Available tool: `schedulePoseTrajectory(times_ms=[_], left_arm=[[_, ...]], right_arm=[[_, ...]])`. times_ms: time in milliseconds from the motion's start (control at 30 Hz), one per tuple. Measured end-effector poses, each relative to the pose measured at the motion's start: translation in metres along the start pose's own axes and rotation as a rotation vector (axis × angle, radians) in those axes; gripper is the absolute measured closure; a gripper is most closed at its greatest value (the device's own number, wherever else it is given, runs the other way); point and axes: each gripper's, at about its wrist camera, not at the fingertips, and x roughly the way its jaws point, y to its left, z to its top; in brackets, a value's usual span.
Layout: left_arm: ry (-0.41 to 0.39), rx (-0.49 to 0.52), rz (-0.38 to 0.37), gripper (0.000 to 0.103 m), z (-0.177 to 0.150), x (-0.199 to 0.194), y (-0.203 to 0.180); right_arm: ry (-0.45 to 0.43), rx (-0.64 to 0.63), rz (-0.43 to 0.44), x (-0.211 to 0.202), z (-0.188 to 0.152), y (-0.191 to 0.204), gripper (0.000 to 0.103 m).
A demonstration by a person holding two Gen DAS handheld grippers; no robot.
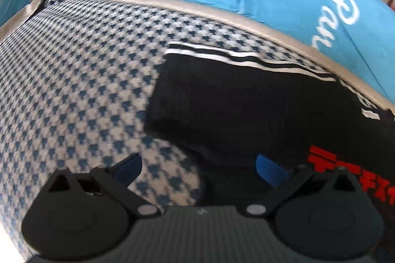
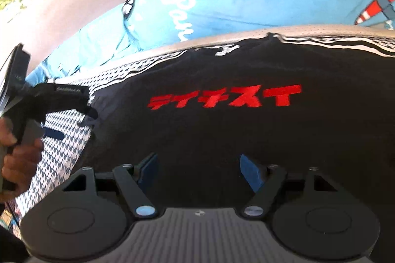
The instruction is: Fold clothes
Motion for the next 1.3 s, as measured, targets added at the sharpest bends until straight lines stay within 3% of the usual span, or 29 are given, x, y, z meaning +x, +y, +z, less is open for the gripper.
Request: schedulePoseTrajectory(times_ms=[200,500,933,1033,1300], left_arm=[[-0.036,0.000,-0.031,0.000,0.006,0.012,-0.013],[-0.123,-0.035,-0.051,0.000,0.034,0.029,-0.024],[-0.123,-0.078,-0.065,0.000,0.059,0.052,-0.033],[-0.103,-0.069,-0.046,0.000,0.062,0.062,-0.037],[-0.140,0.034,-0.002,0.000,0.065,0.074,-0.056]], right_arm=[[0.013,0.091,-0.003,-0.002,0.000,-0.013,0.030],[0.026,0.031,-0.003,-0.001,-0.006,-0.001,0.030],[0.034,0.006,-0.002,0.002,-0.009,0.003,0.023],[0.034,-0.005,-0.006,0.003,-0.009,0.005,0.022],[0.037,-0.023,0.001,0.004,-0.011,0.006,0.017]])
